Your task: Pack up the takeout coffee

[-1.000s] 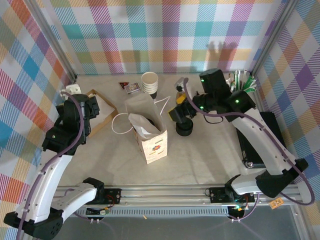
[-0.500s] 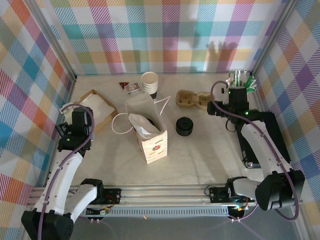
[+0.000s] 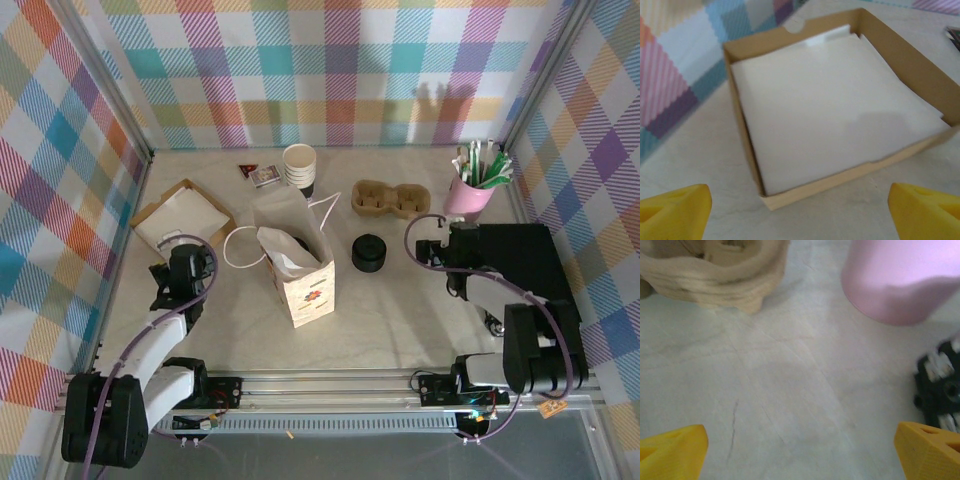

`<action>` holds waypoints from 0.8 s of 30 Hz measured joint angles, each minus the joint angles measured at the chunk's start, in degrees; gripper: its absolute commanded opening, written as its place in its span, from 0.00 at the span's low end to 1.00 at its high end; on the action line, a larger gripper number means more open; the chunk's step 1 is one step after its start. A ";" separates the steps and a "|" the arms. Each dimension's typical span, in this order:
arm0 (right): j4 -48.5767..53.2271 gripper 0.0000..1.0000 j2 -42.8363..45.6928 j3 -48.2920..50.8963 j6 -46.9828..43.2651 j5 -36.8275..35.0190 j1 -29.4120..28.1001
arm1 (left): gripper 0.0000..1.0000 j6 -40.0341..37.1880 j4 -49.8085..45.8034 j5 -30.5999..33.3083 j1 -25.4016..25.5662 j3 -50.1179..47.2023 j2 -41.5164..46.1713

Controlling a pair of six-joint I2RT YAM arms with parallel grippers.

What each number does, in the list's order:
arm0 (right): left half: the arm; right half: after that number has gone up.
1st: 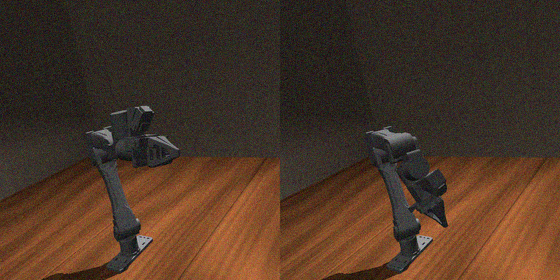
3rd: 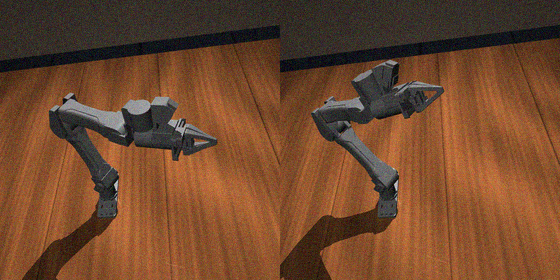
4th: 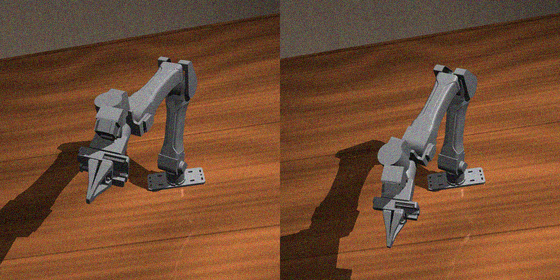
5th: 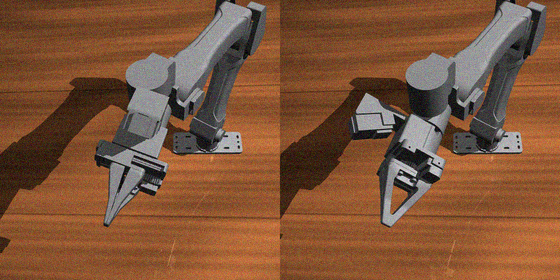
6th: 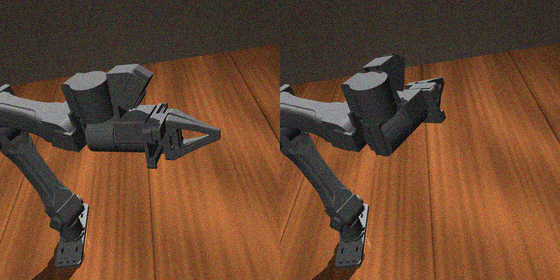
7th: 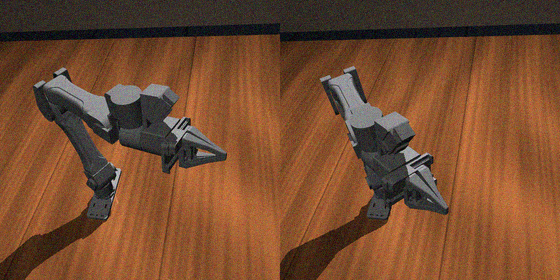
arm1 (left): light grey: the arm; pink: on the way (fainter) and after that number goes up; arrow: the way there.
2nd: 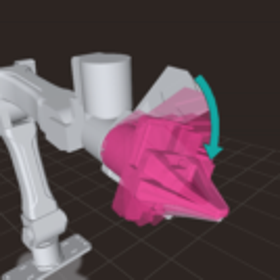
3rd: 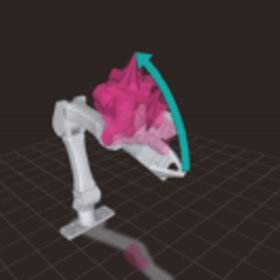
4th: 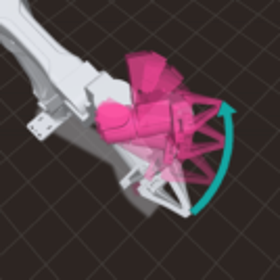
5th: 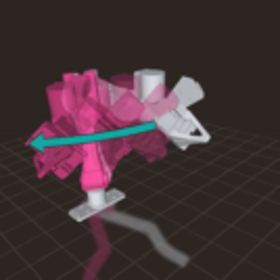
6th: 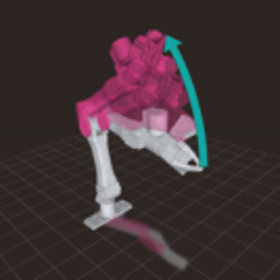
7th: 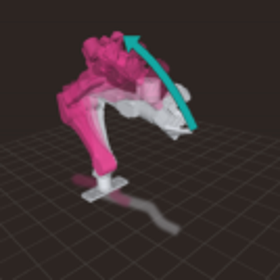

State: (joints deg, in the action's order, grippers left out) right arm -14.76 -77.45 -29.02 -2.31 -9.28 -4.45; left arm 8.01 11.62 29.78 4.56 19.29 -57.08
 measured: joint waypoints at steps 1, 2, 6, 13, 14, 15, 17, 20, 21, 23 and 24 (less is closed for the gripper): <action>-2.62 0.96 -1.22 0.31 -0.74 0.94 0.04 | 0.93 -0.28 2.34 -0.98 0.00 -1.33 -0.87; -4.22 0.96 -1.99 0.46 -1.31 1.81 0.13 | 0.93 -0.46 4.68 -1.84 -0.04 -2.54 -1.64; -9.11 0.97 -4.09 0.46 -2.49 6.86 1.42 | 0.96 -1.29 13.11 -4.57 -0.61 -5.99 -4.33; -22.10 0.99 -6.10 3.54 -1.49 14.19 3.26 | 0.97 -0.28 26.88 -12.52 -5.73 -8.24 -8.85; -23.67 0.99 -6.78 4.20 -1.38 14.58 3.34 | 0.98 -0.07 28.30 -13.90 -6.12 -8.24 -9.88; -25.88 1.00 -7.89 5.05 -1.27 14.97 3.45 | 0.98 0.04 29.53 -15.19 -6.38 -8.22 -10.95; -28.81 0.99 -9.94 6.36 -0.92 15.28 3.63 | 0.99 0.07 31.30 -17.53 -6.58 -8.11 -13.07; -29.62 0.99 -10.75 6.95 -0.17 15.34 3.91 | 1.00 -0.15 34.75 -20.20 -6.60 -7.48 -17.09; -30.14 0.99 -10.75 6.95 0.07 15.30 3.91 | 1.00 -0.31 36.50 -20.96 -6.71 -7.02 -18.75; -30.71 0.99 -10.75 6.82 0.44 14.91 4.00 | 1.00 -0.92 40.54 -22.60 -6.75 -6.25 -22.45; -30.77 0.99 -10.75 6.71 0.66 14.47 4.02 | 1.00 -1.51 43.41 -23.41 -6.75 -5.92 -24.81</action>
State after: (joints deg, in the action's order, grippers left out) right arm -45.54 -88.20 -22.31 -1.65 5.19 -0.43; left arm 6.50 55.02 6.37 -2.20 13.37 -81.89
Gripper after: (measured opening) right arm 0.991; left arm 0.997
